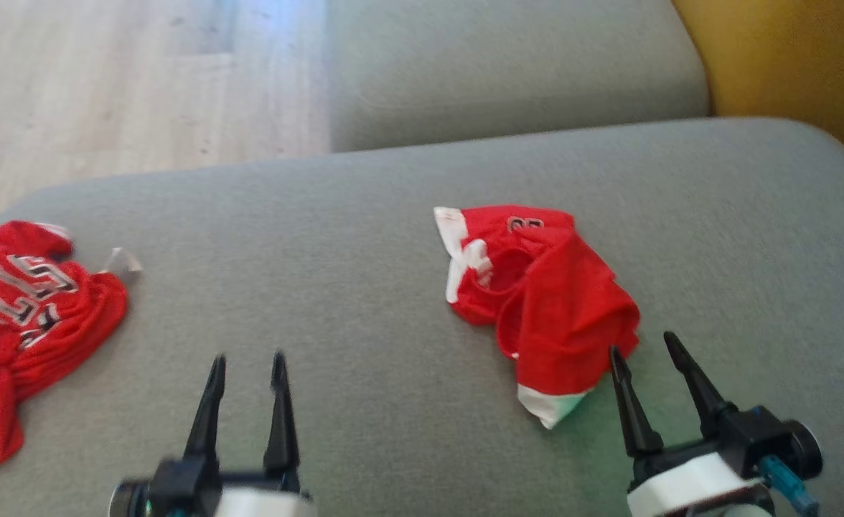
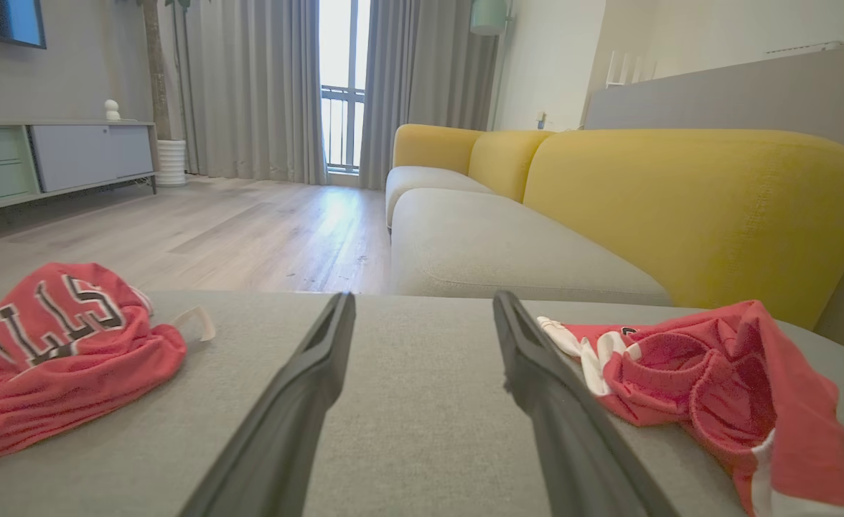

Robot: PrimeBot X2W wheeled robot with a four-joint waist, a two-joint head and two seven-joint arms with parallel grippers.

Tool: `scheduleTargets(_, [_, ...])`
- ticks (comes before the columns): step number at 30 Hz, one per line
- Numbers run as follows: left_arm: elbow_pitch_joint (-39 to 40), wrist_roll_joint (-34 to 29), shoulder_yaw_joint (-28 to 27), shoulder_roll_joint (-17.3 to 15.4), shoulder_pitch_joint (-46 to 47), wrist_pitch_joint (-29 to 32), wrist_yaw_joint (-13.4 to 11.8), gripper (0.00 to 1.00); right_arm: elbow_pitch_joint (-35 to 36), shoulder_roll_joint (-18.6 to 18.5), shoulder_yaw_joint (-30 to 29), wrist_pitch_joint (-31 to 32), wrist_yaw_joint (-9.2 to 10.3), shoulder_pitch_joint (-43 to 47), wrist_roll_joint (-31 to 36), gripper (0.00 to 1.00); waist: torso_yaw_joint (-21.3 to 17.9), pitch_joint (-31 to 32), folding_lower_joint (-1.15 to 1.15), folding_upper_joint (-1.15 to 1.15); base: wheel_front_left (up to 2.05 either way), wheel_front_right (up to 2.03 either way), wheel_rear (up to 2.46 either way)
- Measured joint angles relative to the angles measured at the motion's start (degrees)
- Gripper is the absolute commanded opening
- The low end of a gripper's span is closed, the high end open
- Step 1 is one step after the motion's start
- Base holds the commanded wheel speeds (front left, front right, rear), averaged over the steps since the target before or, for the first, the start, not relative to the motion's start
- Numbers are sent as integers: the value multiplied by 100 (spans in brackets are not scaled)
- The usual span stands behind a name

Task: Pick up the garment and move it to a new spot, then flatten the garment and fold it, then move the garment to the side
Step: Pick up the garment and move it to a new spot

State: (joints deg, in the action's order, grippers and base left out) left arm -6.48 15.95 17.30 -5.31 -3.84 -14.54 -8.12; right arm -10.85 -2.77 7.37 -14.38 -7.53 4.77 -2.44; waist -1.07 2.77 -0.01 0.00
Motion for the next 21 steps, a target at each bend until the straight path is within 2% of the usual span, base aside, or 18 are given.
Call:
scheduleTargets(8, [140, -318, -225, 110, -754, 0, 227, 100, -26, 7, -35, 0, 0, 76, -1, 100, 255, 139, 1, 0, 0, 0, 0])
scheduleTargets(21, [141, -606, -416, 191, -832, 0, 318, 100, -90, 8, -45, 0, 0, 227, -9, 100, 257, 295, 1, 0, 0, 0, 0])
